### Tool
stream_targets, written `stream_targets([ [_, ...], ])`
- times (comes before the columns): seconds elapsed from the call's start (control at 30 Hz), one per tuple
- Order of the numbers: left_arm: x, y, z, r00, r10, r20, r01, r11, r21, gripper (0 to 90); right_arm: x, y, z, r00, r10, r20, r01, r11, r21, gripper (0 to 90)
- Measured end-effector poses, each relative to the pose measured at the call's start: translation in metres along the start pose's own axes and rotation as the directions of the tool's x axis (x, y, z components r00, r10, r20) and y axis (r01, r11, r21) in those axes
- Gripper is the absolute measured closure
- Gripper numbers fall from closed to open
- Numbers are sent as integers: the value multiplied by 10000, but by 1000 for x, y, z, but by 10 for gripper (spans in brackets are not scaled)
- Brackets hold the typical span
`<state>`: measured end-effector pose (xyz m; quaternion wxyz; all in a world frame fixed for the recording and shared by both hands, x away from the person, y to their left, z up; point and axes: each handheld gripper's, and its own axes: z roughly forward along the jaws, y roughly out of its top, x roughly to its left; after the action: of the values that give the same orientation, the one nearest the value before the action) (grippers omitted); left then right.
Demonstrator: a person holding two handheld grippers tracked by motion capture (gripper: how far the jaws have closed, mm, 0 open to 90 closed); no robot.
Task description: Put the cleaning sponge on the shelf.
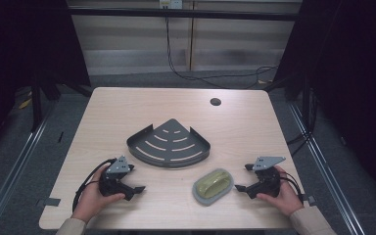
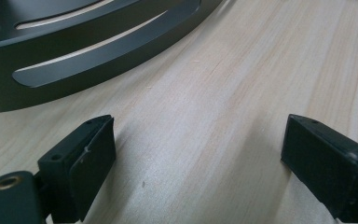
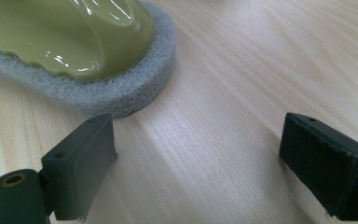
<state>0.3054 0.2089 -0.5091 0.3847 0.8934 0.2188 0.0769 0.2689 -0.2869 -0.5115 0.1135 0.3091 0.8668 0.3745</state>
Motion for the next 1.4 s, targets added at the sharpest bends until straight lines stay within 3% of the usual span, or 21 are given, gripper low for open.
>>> stream_targets([
  [0.13,0,0,0,10000,-8,-5,8,10000,0,93,0,0,0,10000,-1,8,1,10000,-6,102],
  [0.27,0,0,0,10000,-9,-15,9,10000,14,94,-2,6,-3,10000,-56,-40,58,9979,642,145],
  [0.37,0,0,0,10000,-13,-14,13,10000,11,94,-4,13,-5,9993,59,-381,-16,9937,1120,171],
  [0.47,0,0,0,10000,-13,-13,13,10000,10,94,-5,22,-7,9973,-131,-726,237,9889,1468,196],
  [0.63,0,0,0,10000,-30,-15,30,10000,-1,94,-4,41,-11,9905,-482,-1288,681,9856,1546,204],
  [0.77,0,0,0,10000,-32,-16,32,10000,-6,94,-2,58,-11,9845,-855,-1529,1173,9700,2129,202],
  [0.93,0,0,0,10000,-36,-11,36,10000,-1,94,1,73,-11,9751,-1366,-1750,1761,9559,2350,210],
  [1.13,0,0,0,10000,-31,-16,31,10000,-1,94,7,87,-9,9687,-1582,-1915,2034,9478,2456,220],
  [1.2,0,0,0,10000,-33,-11,33,10000,-1,94,10,94,-6,9613,-1739,-2139,2266,9403,2541,222],
  [1.4,0,0,0,10000,-36,-15,36,10000,-4,94,15,104,-2,9519,-2042,-2284,2650,9228,2796,224],
])
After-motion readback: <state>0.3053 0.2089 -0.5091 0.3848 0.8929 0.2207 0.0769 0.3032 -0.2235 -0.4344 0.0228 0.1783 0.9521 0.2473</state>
